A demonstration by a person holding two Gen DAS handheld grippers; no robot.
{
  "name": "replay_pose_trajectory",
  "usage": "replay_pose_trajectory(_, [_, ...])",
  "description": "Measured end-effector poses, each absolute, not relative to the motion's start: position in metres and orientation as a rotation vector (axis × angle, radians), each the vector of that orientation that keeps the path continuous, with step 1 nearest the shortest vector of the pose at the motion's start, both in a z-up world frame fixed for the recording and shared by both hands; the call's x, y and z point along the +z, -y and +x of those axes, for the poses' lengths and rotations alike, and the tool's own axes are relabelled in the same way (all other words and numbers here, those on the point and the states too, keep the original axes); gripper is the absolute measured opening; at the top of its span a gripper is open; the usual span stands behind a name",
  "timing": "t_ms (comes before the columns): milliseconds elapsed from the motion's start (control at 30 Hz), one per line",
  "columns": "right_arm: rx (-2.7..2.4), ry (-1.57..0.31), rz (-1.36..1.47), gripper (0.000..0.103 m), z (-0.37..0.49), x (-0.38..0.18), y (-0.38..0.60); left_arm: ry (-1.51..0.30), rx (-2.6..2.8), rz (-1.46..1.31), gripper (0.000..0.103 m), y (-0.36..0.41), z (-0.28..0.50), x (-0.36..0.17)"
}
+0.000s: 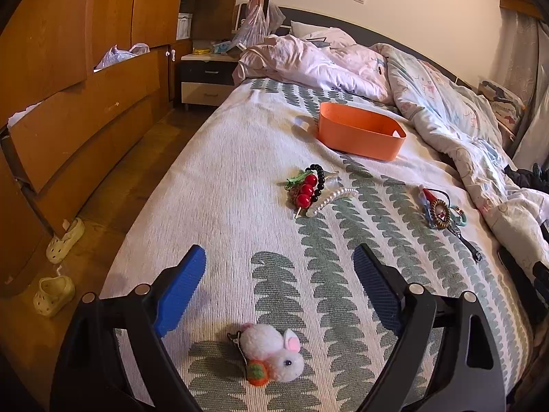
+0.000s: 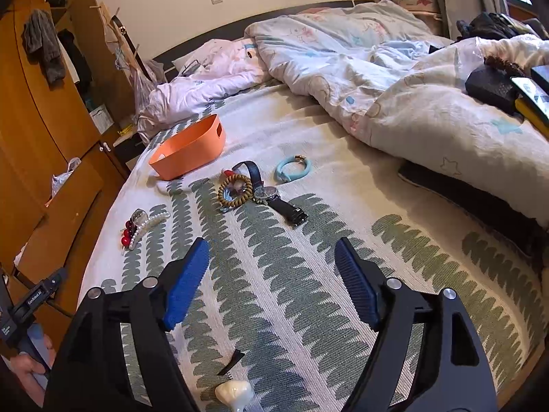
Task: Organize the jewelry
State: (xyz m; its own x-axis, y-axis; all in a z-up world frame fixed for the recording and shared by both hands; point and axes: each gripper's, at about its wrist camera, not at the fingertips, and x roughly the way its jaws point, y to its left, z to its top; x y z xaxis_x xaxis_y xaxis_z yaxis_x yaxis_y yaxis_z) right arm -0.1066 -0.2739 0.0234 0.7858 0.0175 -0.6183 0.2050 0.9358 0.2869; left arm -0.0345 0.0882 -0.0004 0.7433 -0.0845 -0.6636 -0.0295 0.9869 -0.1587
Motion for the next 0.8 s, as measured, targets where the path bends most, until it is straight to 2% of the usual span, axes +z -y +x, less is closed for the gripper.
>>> replay_pose_trajectory(800, [-0.104,-0.659,0.349,0.078,-0.1078,0.0271,0.2739,-0.738,-0.032,-0.159,0.087,-0.0881,-0.0321,-0.0051])
